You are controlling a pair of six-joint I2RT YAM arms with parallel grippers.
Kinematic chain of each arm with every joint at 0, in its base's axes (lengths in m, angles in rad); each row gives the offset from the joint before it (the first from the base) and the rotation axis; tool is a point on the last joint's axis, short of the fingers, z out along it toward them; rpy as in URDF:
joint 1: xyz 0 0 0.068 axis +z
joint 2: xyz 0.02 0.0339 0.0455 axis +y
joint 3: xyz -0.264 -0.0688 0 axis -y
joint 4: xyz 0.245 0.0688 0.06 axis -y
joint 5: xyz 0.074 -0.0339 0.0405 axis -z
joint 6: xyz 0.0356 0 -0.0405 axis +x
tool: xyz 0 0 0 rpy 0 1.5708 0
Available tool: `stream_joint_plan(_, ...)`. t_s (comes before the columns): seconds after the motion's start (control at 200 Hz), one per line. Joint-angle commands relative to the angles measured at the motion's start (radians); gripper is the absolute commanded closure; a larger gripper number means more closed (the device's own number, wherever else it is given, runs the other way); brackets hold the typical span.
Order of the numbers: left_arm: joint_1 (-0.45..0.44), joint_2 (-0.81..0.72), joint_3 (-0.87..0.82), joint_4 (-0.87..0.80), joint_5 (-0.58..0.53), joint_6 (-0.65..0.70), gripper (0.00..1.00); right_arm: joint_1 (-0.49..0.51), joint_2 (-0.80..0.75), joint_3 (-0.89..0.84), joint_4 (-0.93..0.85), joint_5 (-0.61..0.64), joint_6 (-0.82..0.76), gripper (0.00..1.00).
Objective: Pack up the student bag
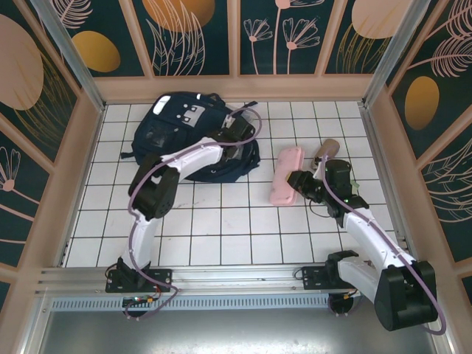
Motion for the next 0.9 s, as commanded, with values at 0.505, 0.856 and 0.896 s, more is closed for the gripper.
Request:
stream_joint_plan(0.505, 0.063, -0.607, -0.146, -0.204, -0.100, -0.234, 1.00, 0.065, 0.149, 0.054, 0.344, -0.157, 0.068, 0.80)
stream_joint_plan(0.856, 0.062, -0.654, -0.114, -0.187, 0.041, -0.322, 1.00, 0.331, 0.492, 0.244, 0.747, -0.111, 0.307, 0.80)
stream_joint_plan(0.896, 0.062, -0.661, -0.111, -0.187, 0.054, -0.330, 1.00, 0.339, 0.538, 0.260, 0.809, -0.102, 0.344, 0.80)
